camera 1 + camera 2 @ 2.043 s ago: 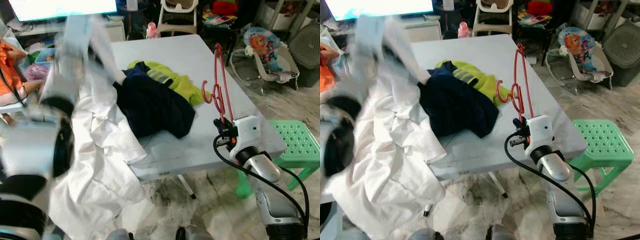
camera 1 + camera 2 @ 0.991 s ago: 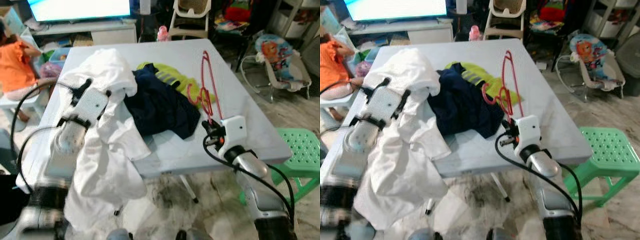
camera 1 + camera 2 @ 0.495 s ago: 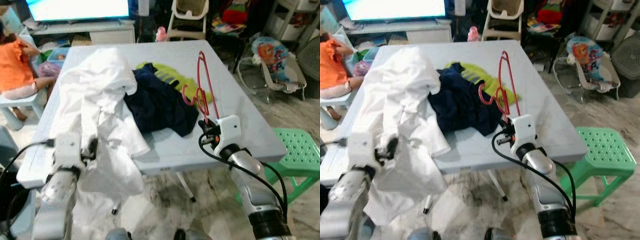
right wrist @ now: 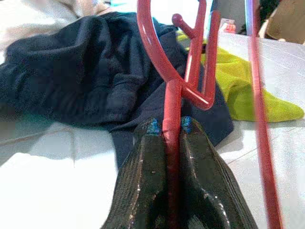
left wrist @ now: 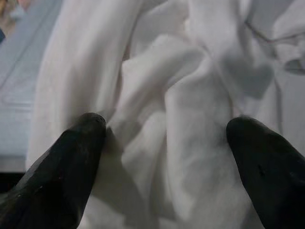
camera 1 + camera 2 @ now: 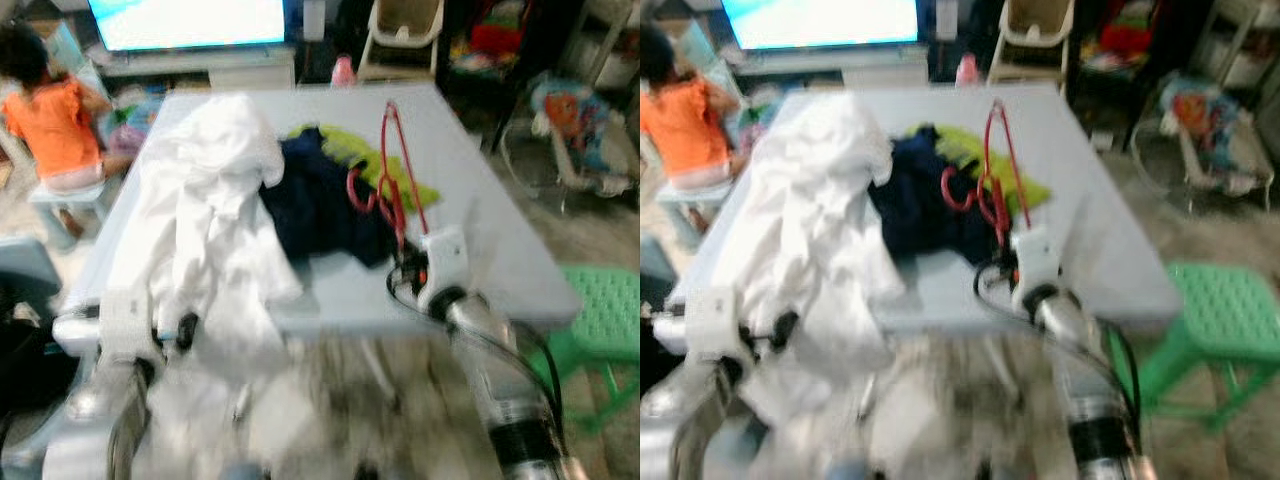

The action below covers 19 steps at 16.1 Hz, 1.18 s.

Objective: Hang hanger

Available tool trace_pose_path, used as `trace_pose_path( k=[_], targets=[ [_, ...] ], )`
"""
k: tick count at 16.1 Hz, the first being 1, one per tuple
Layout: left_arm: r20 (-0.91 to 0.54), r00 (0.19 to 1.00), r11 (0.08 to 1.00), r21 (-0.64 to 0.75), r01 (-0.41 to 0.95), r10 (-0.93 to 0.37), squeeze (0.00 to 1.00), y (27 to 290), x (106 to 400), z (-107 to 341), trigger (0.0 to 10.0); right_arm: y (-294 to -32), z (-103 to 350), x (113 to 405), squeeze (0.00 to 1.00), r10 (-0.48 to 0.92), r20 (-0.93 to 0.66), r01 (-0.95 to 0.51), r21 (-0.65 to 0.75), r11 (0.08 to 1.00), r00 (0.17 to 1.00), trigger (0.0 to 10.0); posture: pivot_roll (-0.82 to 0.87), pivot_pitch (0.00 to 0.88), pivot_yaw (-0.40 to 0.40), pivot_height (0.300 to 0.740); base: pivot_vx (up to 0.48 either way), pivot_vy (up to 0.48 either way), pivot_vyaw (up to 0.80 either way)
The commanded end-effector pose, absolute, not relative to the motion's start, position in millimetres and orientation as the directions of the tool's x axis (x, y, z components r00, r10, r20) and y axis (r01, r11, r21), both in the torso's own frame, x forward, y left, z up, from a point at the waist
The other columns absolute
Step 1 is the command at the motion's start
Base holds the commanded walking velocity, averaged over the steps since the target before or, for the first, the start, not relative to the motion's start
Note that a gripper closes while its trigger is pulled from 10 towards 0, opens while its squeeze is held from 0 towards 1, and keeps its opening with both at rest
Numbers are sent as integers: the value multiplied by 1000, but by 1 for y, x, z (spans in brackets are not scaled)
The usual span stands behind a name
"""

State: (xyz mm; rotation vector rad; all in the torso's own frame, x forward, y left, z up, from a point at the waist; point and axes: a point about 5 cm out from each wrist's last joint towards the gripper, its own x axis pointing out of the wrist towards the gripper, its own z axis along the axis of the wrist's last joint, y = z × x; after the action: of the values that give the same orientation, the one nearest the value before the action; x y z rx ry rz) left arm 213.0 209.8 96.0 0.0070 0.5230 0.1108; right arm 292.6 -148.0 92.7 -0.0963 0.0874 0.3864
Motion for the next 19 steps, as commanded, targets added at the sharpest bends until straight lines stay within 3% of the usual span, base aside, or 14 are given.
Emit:
trace_pose_path(
  k=[1, 9, 19],
  targets=[
    [-537, 832, 990, 52, -134, 141, 0, 219, 215, 89, 10000, -152, 85, 289, 0, 363, -141, -374, -64, 925, 921, 10000, 142, 0, 23, 740, 0, 0, 0],
    [-595, 787, 985, 45, -169, 162, 0, 232, 238, 73, 10000, -161, 88, 290, 0, 335, -136, -348, -77, 934, 932, 10000, 106, 0, 22, 740, 0, 0, 0],
    [-493, 853, 982, 19, -186, 171, 0, 250, 321, 88, 10000, -173, 97, 285, 0, 316, -134, -332, -117, 936, 939, 10000, 11, 0, 6, 740, 0, 0, 0]
  ],
)
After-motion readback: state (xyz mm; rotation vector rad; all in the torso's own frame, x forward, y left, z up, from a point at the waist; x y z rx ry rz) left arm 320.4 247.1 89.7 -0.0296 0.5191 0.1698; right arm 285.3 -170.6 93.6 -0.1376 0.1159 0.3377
